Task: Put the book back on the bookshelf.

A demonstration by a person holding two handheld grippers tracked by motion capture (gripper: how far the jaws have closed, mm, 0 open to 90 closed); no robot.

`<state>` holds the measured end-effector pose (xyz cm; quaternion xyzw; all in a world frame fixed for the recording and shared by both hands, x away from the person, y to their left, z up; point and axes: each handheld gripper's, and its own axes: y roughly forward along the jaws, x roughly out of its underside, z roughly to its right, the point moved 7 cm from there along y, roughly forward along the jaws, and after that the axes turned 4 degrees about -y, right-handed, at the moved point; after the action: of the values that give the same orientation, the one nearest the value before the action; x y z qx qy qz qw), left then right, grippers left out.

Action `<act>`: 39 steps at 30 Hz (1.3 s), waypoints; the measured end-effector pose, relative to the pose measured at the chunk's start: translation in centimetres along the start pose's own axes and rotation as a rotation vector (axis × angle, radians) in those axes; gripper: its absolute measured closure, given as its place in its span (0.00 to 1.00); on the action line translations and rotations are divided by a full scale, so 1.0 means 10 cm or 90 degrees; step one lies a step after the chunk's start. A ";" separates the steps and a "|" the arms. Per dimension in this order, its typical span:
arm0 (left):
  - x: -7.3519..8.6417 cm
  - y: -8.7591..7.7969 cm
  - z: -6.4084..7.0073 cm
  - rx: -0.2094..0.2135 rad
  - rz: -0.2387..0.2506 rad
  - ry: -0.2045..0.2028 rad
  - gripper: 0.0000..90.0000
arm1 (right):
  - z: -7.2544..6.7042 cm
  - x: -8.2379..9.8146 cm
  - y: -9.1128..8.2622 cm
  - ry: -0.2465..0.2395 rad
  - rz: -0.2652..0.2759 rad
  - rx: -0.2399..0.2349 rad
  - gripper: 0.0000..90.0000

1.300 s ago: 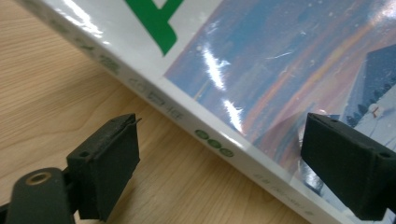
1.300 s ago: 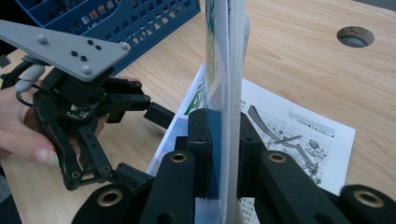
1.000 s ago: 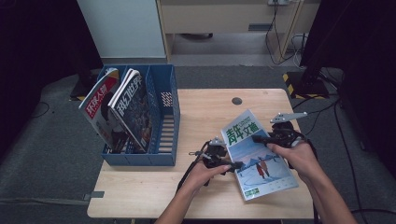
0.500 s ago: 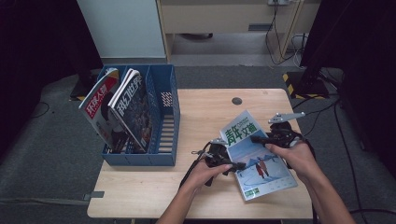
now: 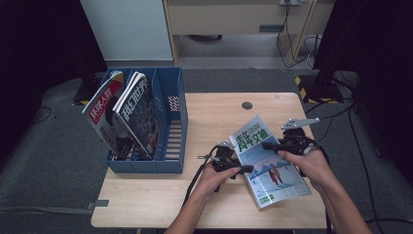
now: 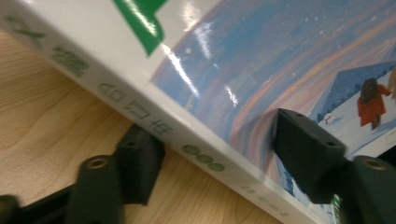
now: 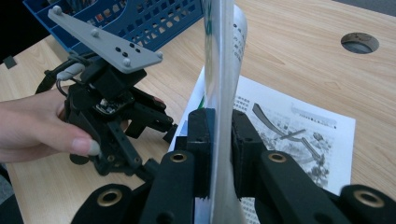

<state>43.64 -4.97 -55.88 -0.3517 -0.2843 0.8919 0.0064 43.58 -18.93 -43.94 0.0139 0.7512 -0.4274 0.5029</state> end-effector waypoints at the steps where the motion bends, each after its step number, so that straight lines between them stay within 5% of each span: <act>1: -0.01 0.00 0.00 0.001 0.006 -0.008 0.46 | 0.01 0.00 0.00 -0.001 0.003 0.000 0.90; 4: -0.03 -0.02 0.01 0.005 0.017 -0.026 0.52 | 0.04 0.03 -0.02 0.000 0.006 0.002 0.90; 12: -0.10 -0.05 0.09 -0.017 0.026 0.000 0.57 | 0.13 0.09 -0.08 -0.008 0.007 0.018 0.87; 21: -0.19 -0.16 0.17 -0.055 -0.012 0.057 0.60 | 0.24 0.19 -0.07 -0.007 -0.010 0.040 0.84; 39: -0.18 -0.31 0.12 -0.066 -0.037 0.069 0.63 | 0.29 0.37 0.09 0.016 -0.038 0.052 0.83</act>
<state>43.71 -3.35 -52.48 -0.3912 -0.3391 0.8551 0.0294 44.32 -21.79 -47.66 0.0168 0.7394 -0.4722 0.4796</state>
